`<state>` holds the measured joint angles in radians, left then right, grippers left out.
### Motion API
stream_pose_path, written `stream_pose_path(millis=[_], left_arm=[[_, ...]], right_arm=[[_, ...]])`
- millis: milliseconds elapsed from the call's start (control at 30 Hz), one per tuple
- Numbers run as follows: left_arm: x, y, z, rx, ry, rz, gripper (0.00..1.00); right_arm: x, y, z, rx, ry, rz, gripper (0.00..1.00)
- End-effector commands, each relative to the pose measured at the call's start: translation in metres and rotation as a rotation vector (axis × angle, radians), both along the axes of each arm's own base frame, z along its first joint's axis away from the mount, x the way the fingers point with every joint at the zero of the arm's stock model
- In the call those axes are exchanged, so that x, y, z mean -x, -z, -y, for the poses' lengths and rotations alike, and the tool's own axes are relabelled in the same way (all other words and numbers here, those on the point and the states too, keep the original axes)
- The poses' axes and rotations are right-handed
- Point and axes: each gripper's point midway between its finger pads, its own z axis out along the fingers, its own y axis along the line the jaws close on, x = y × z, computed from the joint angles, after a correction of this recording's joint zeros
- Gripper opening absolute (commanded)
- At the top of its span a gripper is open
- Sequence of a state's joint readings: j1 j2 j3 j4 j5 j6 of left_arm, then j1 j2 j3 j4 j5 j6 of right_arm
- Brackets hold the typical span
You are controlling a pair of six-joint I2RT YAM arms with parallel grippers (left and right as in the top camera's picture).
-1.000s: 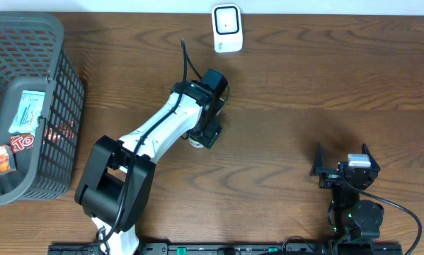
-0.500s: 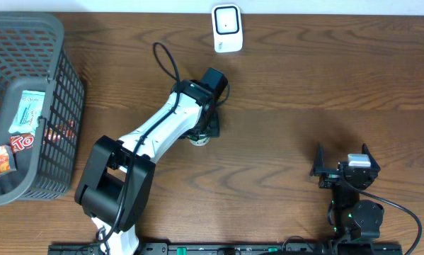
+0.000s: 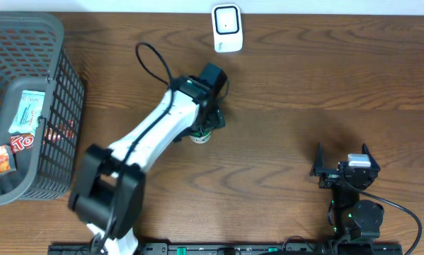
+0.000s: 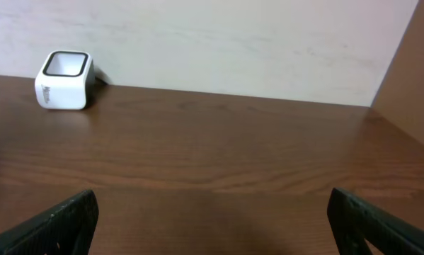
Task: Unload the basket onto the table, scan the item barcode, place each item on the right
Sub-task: 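Lower the bottle onto the table in front of the scanner and release, then return the left gripper to the basket and grasp the red snack bar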
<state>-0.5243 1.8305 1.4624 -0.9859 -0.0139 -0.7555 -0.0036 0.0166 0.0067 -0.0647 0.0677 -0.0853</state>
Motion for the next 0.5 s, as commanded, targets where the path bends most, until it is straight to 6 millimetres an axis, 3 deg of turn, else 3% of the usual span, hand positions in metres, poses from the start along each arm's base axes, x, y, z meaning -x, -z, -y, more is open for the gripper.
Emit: stream_pose_path(millis=[0, 100, 200, 333, 467], left_arm=[[-0.023, -0.091, -0.011, 0.026, 0.105, 0.237, 0.98], [-0.022, -0.152, -0.025, 0.051, 0.156, 0.379, 0.98], [-0.018, -0.207, -0.063, 0.035, 0.076, 0.529, 0.98], [-0.003, -0.262, -0.148, -0.034, -0.157, 0.7, 0.98], [0.025, -0.284, -0.238, -0.098, -0.471, 0.766, 0.98]], right_arm=[[0.0, -0.001, -0.001, 0.01, -0.003, 0.004, 0.99], [0.0, -0.001, -0.001, 0.01, -0.003, 0.004, 0.99], [0.0, -0.001, -0.001, 0.01, -0.003, 0.004, 0.99], [0.0, -0.001, -0.001, 0.01, -0.003, 0.004, 0.99], [0.0, -0.001, -0.001, 0.01, -0.003, 0.004, 0.99]])
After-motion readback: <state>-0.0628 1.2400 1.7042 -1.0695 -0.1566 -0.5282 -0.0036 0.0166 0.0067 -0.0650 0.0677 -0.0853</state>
